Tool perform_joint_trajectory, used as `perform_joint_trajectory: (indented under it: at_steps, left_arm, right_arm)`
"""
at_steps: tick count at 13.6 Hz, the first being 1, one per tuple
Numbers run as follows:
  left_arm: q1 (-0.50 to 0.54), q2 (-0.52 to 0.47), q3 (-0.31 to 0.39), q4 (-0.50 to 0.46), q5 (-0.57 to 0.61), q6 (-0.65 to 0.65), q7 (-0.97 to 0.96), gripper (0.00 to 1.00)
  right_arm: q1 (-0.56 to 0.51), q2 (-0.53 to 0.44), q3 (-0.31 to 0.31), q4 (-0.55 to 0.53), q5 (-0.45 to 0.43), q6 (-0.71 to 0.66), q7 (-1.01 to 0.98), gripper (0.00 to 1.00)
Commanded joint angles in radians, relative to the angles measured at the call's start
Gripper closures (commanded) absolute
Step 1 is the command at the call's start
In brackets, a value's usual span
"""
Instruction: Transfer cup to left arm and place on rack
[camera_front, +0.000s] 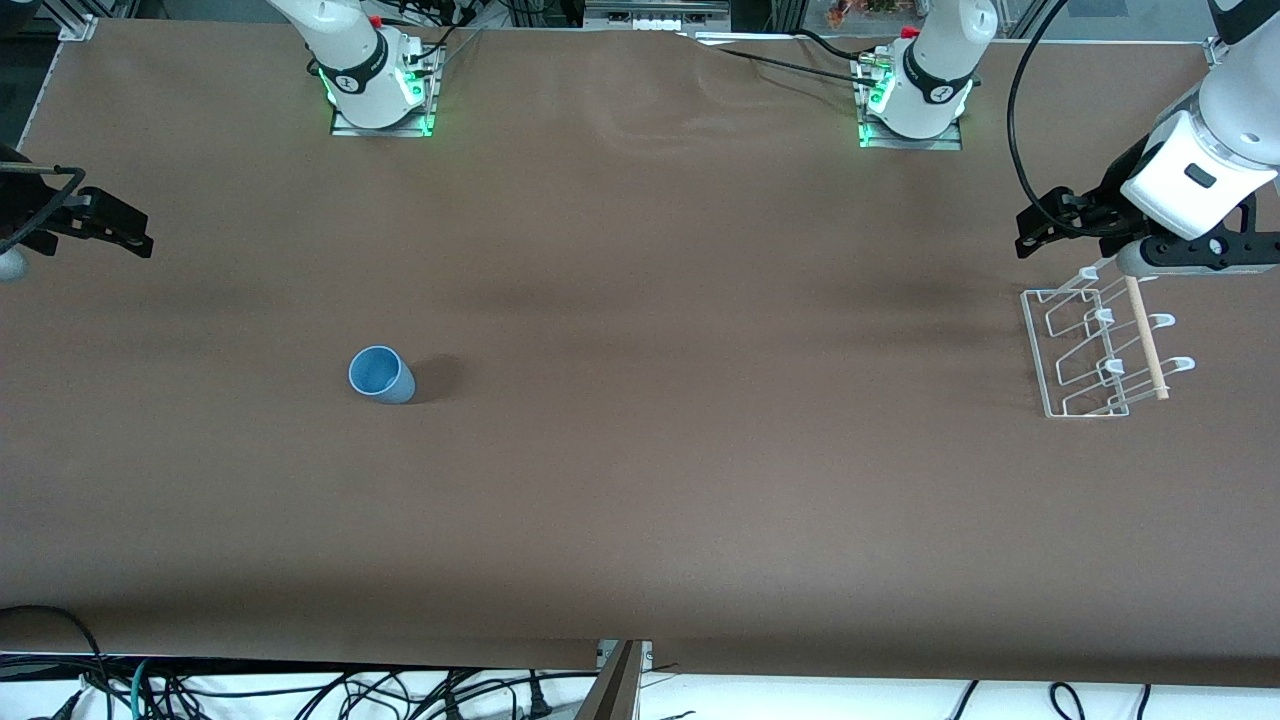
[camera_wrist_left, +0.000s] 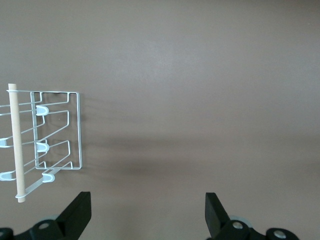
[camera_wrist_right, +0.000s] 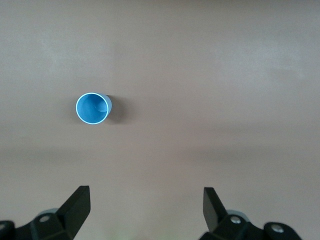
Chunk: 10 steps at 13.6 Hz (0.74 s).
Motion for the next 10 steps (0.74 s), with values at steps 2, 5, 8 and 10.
perform_joint_trajectory:
  at_steps: [2, 5, 8, 10]
  left_arm:
    - [0.004, 0.011, -0.002, 0.027, -0.006, -0.012, 0.018, 0.00]
    - [0.004, 0.011, -0.002, 0.027, -0.006, -0.013, 0.016, 0.00]
    - [0.002, 0.011, -0.002, 0.027, -0.006, -0.012, 0.016, 0.00]
    - [0.004, 0.011, -0.002, 0.027, -0.006, -0.013, 0.016, 0.00]
  right_arm:
    - [-0.014, 0.000, 0.010, -0.001, 0.014, 0.004, 0.013, 0.00]
    - [-0.013, 0.007, 0.010, -0.002, 0.034, 0.027, 0.029, 0.00]
    - [-0.008, 0.049, 0.013, -0.010, 0.047, 0.042, 0.028, 0.00]
    - [0.001, 0.082, 0.013, -0.009, 0.047, 0.042, 0.025, 0.00]
